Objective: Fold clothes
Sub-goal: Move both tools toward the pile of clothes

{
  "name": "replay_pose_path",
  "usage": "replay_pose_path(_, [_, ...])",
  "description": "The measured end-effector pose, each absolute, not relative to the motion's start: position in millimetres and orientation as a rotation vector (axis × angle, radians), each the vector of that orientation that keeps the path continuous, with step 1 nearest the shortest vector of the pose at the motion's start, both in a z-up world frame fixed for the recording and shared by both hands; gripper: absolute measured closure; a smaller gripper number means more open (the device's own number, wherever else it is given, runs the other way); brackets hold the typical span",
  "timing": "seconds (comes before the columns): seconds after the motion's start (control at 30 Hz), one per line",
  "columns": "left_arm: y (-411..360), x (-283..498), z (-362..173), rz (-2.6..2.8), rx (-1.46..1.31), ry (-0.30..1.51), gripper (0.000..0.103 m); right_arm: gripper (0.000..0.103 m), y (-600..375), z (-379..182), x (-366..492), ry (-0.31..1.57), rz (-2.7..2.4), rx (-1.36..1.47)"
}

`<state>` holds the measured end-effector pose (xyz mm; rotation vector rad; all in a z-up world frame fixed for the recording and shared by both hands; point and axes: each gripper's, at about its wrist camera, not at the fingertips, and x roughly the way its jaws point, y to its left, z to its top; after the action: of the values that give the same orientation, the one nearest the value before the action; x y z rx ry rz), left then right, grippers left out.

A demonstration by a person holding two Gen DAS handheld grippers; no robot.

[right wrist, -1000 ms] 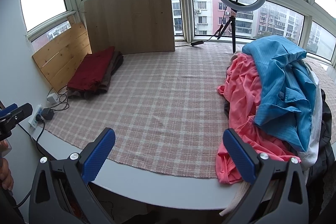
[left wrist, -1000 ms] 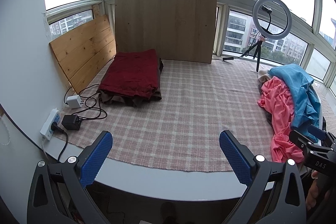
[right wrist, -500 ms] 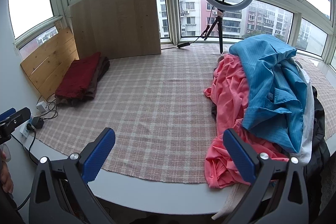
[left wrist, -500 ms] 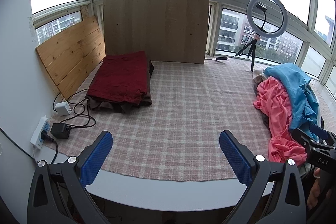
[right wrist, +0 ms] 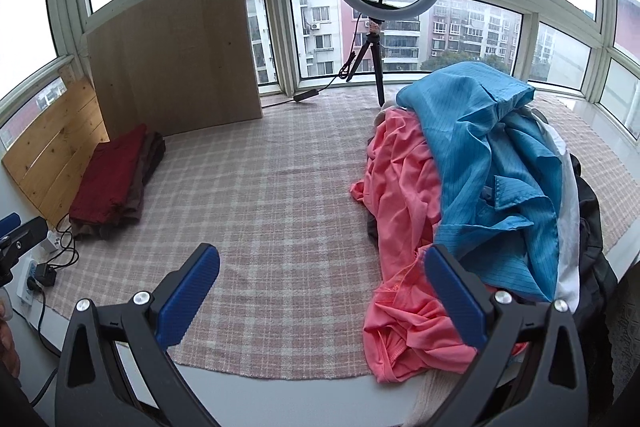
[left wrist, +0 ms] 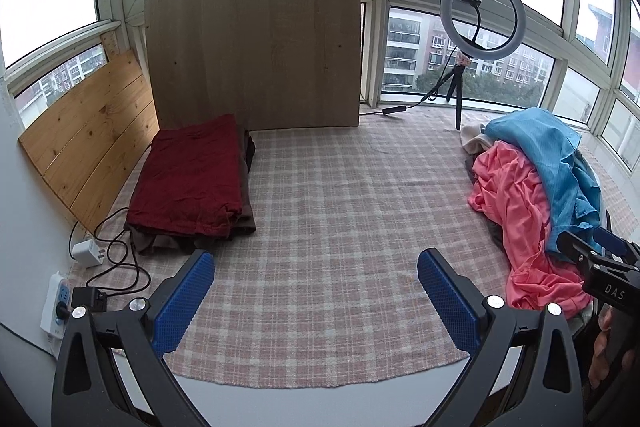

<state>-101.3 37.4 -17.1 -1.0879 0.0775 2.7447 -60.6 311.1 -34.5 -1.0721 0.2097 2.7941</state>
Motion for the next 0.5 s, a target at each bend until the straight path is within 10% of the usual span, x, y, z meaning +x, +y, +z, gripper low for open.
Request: replay_pose_path(0.5, [72.7, -176.2, -12.6, 2.543, -0.998, 0.15, 0.001, 0.0, 340.4, -26.0, -84.0, 0.252, 2.612, -0.976])
